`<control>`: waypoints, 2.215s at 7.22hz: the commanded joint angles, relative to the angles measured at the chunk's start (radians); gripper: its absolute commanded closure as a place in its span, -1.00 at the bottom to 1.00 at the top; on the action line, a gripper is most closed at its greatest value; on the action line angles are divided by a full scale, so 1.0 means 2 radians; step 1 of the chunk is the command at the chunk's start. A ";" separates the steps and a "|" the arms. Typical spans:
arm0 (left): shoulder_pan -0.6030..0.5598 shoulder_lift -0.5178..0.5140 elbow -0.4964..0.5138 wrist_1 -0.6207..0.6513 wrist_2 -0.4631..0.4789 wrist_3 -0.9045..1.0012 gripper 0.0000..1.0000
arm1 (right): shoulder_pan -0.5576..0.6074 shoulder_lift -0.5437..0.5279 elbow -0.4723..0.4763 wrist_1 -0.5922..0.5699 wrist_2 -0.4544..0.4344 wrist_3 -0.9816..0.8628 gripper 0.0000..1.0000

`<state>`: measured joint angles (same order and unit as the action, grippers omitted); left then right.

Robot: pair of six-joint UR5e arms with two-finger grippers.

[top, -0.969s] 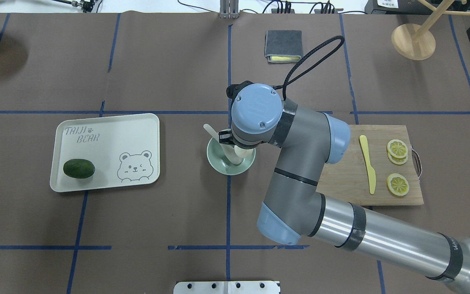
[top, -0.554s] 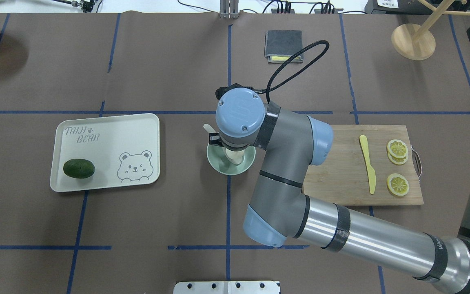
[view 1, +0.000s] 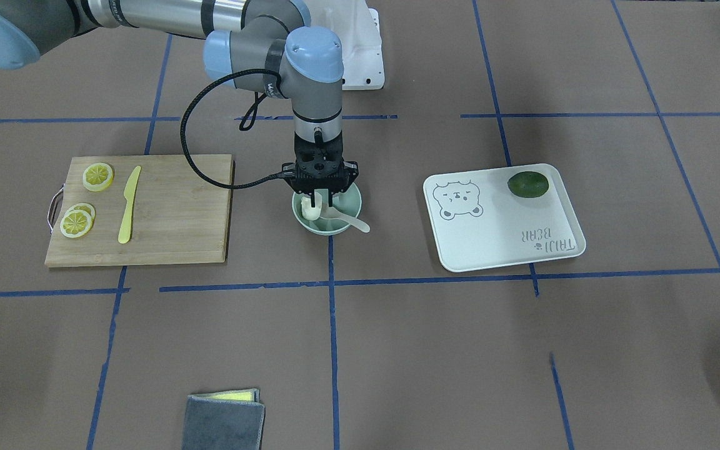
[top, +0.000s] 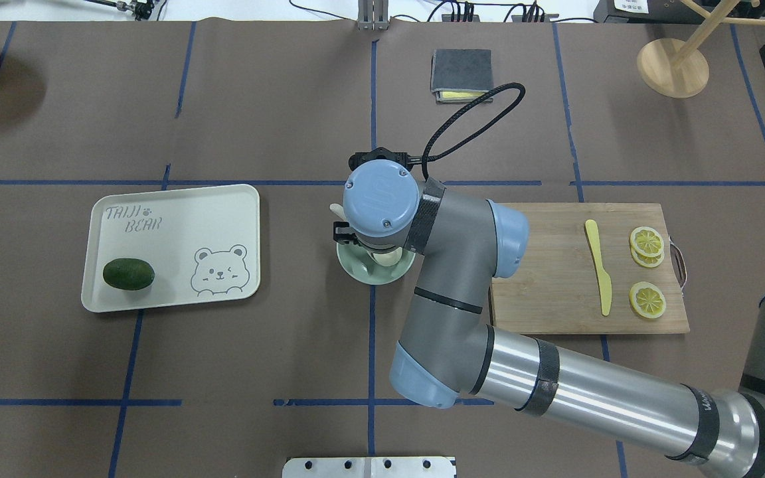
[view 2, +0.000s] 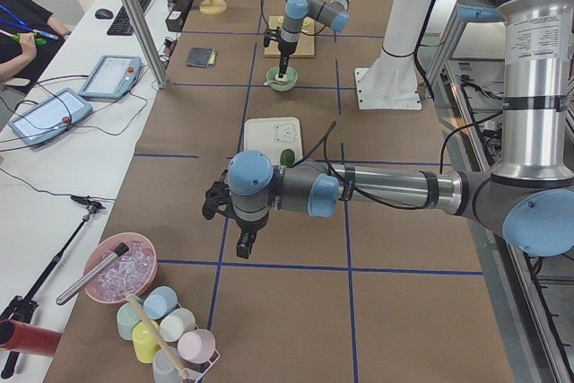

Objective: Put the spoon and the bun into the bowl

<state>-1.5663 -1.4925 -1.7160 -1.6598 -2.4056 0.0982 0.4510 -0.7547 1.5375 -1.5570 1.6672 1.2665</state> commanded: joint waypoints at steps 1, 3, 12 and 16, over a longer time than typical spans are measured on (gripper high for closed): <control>0.000 0.000 0.001 0.000 0.000 0.000 -1.00 | 0.027 -0.005 0.011 0.017 0.024 -0.009 -0.76; 0.000 0.004 0.001 0.003 0.002 0.000 -1.00 | 0.086 -0.056 0.064 0.017 0.059 -0.040 -0.99; -0.001 0.032 -0.001 0.003 0.004 0.000 -1.00 | 0.530 -0.461 0.096 0.015 0.258 -0.719 -1.00; 0.000 0.032 0.000 0.004 0.003 0.000 -1.00 | 0.588 -0.473 0.053 0.012 0.347 -0.718 -1.00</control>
<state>-1.5662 -1.4282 -1.7167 -1.6533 -2.3986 0.0982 1.6150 -1.7032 1.6383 -1.5317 2.3060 -0.1734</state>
